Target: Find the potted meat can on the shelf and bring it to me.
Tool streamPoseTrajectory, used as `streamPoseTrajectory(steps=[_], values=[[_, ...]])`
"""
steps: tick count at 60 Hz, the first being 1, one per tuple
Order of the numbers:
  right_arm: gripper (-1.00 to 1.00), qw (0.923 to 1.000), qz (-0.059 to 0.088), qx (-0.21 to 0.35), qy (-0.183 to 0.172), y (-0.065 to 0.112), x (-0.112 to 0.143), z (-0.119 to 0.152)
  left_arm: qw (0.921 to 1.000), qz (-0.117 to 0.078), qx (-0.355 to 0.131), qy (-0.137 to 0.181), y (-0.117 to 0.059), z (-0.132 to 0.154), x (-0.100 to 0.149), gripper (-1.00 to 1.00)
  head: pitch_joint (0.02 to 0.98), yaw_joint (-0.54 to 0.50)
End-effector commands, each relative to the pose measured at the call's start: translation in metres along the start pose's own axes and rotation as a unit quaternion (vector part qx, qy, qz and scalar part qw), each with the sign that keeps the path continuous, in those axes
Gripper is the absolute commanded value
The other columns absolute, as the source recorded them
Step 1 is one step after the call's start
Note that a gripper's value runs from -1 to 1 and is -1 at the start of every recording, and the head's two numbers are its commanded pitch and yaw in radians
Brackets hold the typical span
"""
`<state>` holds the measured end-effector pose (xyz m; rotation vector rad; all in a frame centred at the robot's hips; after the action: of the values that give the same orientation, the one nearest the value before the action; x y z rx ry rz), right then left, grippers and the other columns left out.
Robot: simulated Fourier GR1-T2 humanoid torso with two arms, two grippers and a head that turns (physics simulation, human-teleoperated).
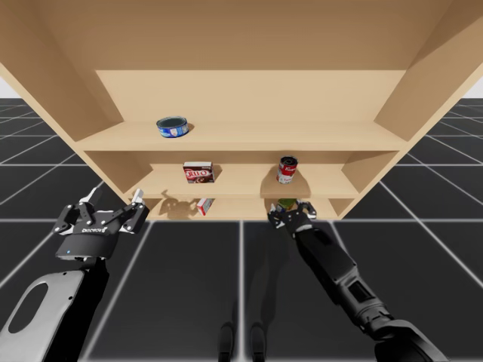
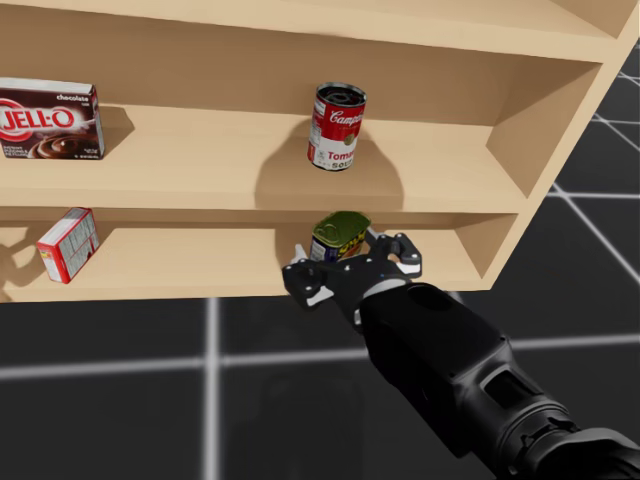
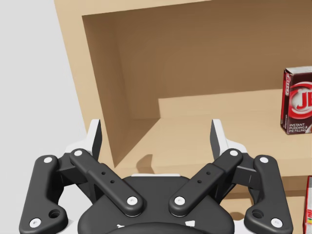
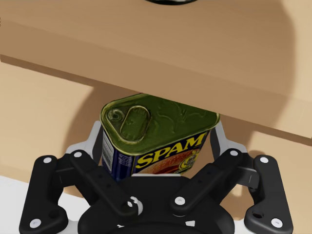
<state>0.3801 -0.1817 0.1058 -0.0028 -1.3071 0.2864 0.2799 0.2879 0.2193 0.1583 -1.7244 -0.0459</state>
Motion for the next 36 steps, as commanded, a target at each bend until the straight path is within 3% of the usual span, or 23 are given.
streamPoseTrajectory(steps=[1,4,5,7,8,9,10,11,19,36], values=[[-1.0,0.9999,0.006,-0.005,0.011,0.001,-0.01,-0.009,1.0,0.0,-0.001,0.0,0.0,0.0,0.0,-1.0,0.745,-0.22],[-1.0,0.9998,0.015,-0.003,0.012,0.0,-0.012,-0.01,1.0,0.0,-0.001,0.0,0.0,0.0,0.0,-1.0,0.745,-0.22],[-0.85,0.9998,0.013,-0.005,0.012,0.0,-0.012,-0.01,1.0,0.0,-0.001,0.0,0.0,0.0,0.0,-1.0,0.745,-0.22],[-0.24,0.9999,0.008,-0.01,0.009,-0.001,-0.013,-0.01,1.0,0.0,-0.001,0.0,0.0,0.0,0.0,-1.0,0.745,-0.22],[-0.04,0.9997,0.012,-0.019,0.004,-0.001,-0.013,-0.009,1.0,0.0,-0.001,0.0,0.0,0.0,0.0,-1.0,0.744,-0.22],[0.83,0.9996,0.015,-0.022,0.001,-0.002,-0.013,-0.009,1.0,0.0,-0.001,0.0,0.0,0.0,0.0,-1.0,0.744,-0.22],[0.83,0.9996,0.015,-0.022,0.001,-0.002,-0.013,-0.009,1.0,0.0,-0.001,0.0,0.0,0.0,0.0,-1.0,0.744,-0.22],[1.0,0.9996,0.014,-0.023,-0.001,-0.002,-0.013,-0.009,1.0,0.0,-0.001,0.0,-0.001,0.0,0.0,-1.0,0.744,-0.22],[1.0,0.9996,0.009,-0.029,-0.002,-0.006,-0.012,-0.002,1.0,-0.001,-0.002,0.0,-0.001,0.0,0.0,-1.0,0.743,-0.22],[1.0,0.9988,0.025,-0.025,-0.033,-0.007,0.009,0.044,1.0,-0.001,-0.001,0.0,-0.002,0.0,0.0,-1.0,0.738,-0.23]])
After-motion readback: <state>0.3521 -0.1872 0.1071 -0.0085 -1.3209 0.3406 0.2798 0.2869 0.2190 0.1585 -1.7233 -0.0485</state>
